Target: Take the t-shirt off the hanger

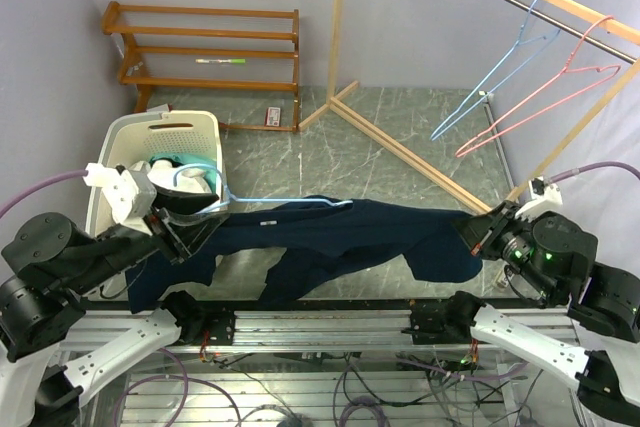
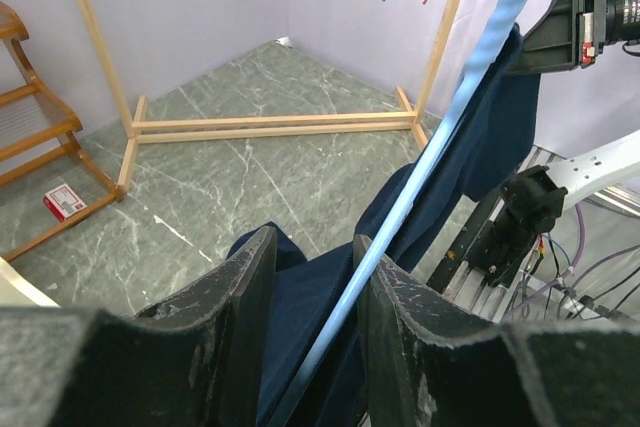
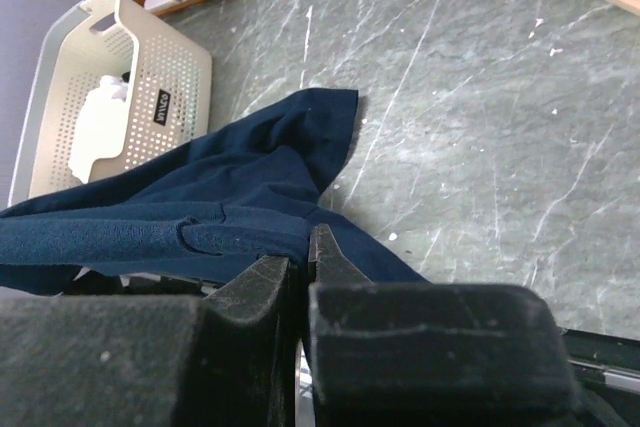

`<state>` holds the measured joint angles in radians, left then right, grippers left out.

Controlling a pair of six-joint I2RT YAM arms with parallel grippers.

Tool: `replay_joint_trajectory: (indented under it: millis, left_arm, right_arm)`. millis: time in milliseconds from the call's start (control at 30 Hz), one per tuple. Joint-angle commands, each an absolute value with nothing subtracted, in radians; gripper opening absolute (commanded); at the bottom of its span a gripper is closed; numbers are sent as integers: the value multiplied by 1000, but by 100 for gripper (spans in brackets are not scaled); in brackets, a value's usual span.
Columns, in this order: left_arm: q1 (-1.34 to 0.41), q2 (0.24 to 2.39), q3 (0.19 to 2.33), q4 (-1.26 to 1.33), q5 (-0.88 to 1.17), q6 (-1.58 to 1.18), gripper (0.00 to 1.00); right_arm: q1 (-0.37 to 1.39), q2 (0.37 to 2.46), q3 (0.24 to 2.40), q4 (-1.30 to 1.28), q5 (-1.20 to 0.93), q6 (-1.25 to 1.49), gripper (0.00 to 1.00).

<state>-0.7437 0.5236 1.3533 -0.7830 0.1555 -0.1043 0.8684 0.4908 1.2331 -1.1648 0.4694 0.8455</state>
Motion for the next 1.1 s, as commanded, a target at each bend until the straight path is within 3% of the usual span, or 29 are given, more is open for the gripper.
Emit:
replay_joint_trajectory:
  millis: [0,33,133,233,367,400,700,833,933,1000,1067]
  left_arm:
    - [-747,460,1445,-763,23,-74,7]
    - [-753,457,1438,-750,33,-84,7]
    - [-756,489,1404,-716,136,-110,7]
    - [-756,547,1378,-707,234,-114,7]
    - [-755,570,1338,-672,314,-124,7]
    - [-755,574,1335,-675,325,-124,7]
    - [-755,580,1344,-717,358,-132,7]
    - [-756,586,1363,-719,353,-130,7]
    - [-756,590,1357,-709,354,-133,7]
    - [-755,588,1350,-705,352,-133,7]
    - [-756,582,1347,-703,345,-133,7]
  right_arm:
    - [879,445,1248,-1358,733,863,0]
    - [881,443,1245,-1330,702,829,0]
    - [881,393,1175,-1010,345,583,0]
    - [879,407,1141,-816,6,454,26]
    - [879,523,1209,-798,-186,365,56]
    - [879,547,1222,-797,-226,345,60]
    - [878,677,1294,-753,-394,198,66]
    - [878,700,1231,-716,-468,202,63]
    - [879,685,1162,-640,-517,238,50]
    - [878,679,1132,-614,-527,257,32]
    - [879,675,1135,-627,-484,265,3]
